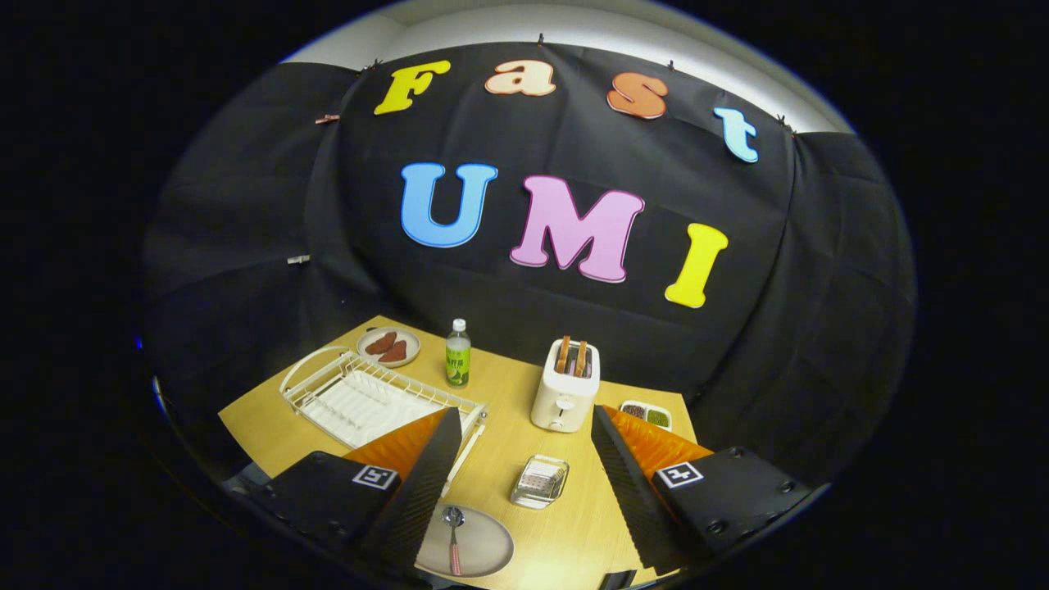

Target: Take the plate from the dish rack, then take the spoon from the basket and place it into the plate.

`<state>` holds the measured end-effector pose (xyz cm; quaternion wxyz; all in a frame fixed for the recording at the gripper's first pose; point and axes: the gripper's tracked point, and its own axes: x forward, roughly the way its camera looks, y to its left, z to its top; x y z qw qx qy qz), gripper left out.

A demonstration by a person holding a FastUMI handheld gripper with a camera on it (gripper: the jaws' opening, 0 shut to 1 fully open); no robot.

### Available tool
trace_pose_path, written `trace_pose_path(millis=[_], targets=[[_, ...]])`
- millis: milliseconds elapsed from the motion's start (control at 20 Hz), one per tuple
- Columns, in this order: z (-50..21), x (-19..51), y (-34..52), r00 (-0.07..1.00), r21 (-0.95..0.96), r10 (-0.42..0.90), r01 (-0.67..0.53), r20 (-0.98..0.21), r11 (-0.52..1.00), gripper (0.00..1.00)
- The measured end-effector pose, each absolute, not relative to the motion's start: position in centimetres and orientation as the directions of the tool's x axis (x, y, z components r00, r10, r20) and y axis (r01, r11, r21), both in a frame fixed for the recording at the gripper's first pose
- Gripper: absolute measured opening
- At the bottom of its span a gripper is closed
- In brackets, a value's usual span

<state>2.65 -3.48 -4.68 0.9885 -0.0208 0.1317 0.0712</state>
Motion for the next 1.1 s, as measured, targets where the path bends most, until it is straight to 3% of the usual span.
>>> trace_pose_path(millis=[550, 1100], targets=[[6.1, 1.5, -6.0, 0.996, -0.061, 0.074, -0.077, -0.043, 0.995, 0.98], [5.8, 0.2, -8.8, 1.000, -0.051, -0.003, 0.002, -0.024, 0.999, 0.98]])
